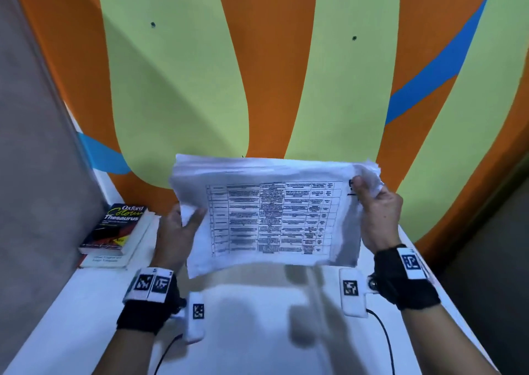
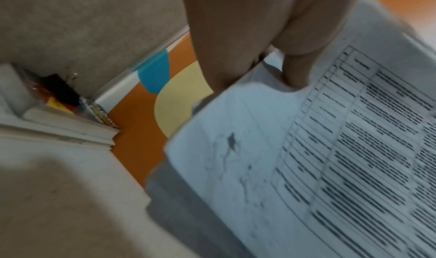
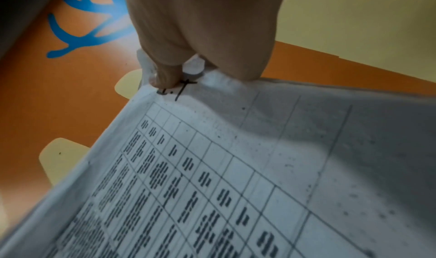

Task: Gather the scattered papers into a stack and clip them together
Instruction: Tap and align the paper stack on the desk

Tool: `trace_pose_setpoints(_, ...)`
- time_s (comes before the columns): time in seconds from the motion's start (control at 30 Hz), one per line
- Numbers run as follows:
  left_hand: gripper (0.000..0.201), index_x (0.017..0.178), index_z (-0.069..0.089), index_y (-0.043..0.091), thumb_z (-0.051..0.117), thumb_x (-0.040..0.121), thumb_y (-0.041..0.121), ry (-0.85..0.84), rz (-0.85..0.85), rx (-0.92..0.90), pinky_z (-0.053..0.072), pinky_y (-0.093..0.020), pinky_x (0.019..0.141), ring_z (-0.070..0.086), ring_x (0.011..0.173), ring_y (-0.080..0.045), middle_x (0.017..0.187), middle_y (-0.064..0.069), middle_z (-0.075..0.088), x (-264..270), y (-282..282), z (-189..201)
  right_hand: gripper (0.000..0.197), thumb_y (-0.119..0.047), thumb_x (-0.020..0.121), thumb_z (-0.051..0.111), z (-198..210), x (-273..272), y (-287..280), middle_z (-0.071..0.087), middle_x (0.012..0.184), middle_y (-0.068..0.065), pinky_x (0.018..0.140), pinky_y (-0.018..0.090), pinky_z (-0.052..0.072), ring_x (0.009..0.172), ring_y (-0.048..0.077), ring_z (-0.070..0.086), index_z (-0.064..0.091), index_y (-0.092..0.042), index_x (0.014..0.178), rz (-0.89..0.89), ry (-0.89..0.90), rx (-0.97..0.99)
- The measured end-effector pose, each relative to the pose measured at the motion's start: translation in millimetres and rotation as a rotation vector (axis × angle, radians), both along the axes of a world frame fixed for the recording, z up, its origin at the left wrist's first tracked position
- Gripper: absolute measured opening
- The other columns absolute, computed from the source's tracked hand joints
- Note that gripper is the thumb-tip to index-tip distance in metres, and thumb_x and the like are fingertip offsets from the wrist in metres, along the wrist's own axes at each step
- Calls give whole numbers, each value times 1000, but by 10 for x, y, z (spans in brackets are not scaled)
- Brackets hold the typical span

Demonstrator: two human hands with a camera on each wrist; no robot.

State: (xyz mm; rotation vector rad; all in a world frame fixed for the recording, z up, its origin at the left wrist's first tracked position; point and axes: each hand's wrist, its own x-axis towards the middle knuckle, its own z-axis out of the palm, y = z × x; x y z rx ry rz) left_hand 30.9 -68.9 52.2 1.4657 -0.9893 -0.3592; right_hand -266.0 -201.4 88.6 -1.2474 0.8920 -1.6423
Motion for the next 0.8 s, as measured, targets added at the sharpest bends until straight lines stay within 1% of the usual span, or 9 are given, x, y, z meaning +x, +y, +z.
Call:
trace_pose_setpoints(0.07,19,88,55,11,66,85,26,-77,53,-45,34,-30,66,47,69,-18,76,-8,56,-19,-21,4,24,-18,84,69,-39,3,51,56,60,-10,59,21,43,60,7,48,63,-21,61,-68,-17,-59)
trace_pose_setpoints(0.17,42,106,57,1,74,78,28,-85,52,31,41,-27,64,56,82,-23,90,-11,62,-13,-8,-156,6,-12,86,68,-283,-40,168,69,72,-11,64,22,51,68,4,62,63,-10,89,-36,113,-41)
trace_pose_setpoints(0.23,45,107,60,-2,75,77,28,-49,72,122,44,-25,66,60,91,-26,95,-12,64,-48,8,-344,18,-8,86,67,-599,-48,254,73,94,-5,80,30,56,88,9,69,62,-11,103,67,293,37)
trace_pose_setpoints(0.3,37,116,59,6,66,84,25,42,66,148,47,-33,84,60,102,-25,110,-10,65,-95,-1,-515,28,0,87,63,-860,-18,330,68,110,9,93,36,51,101,9,65,59,-6,114,90,418,87)
trace_pose_setpoints(0.33,36,119,58,10,63,87,25,57,69,144,47,-38,91,60,106,-26,115,-9,65,-117,-8,-541,31,4,88,59,-920,2,346,66,114,11,93,27,50,101,1,63,57,-3,118,76,434,87)
trace_pose_setpoints(0.43,39,122,55,8,62,87,23,22,108,82,44,-36,94,58,109,-25,118,-10,63,-160,-36,-462,33,5,88,57,-826,79,376,66,113,2,83,6,44,97,-14,58,55,-8,118,23,408,41)
trace_pose_setpoints(0.53,54,128,48,7,71,80,20,31,111,52,42,-37,99,53,114,-22,126,-7,58,-124,-59,-431,42,-2,85,66,-794,75,329,63,110,-4,85,13,48,97,-1,61,48,-12,121,42,285,57)
trace_pose_setpoints(0.63,62,131,45,5,73,78,20,48,115,145,40,-43,104,49,123,-31,134,-16,53,-85,-97,-543,46,-4,85,68,-974,77,302,60,114,8,87,23,49,96,10,60,43,-14,123,82,306,151)
trace_pose_setpoints(0.8,51,125,51,9,71,80,26,128,124,76,45,-48,100,55,117,-31,126,-13,59,-16,-83,-557,23,-2,84,67,-1023,75,220,67,99,7,76,25,49,80,-1,60,59,-7,105,-81,276,140)
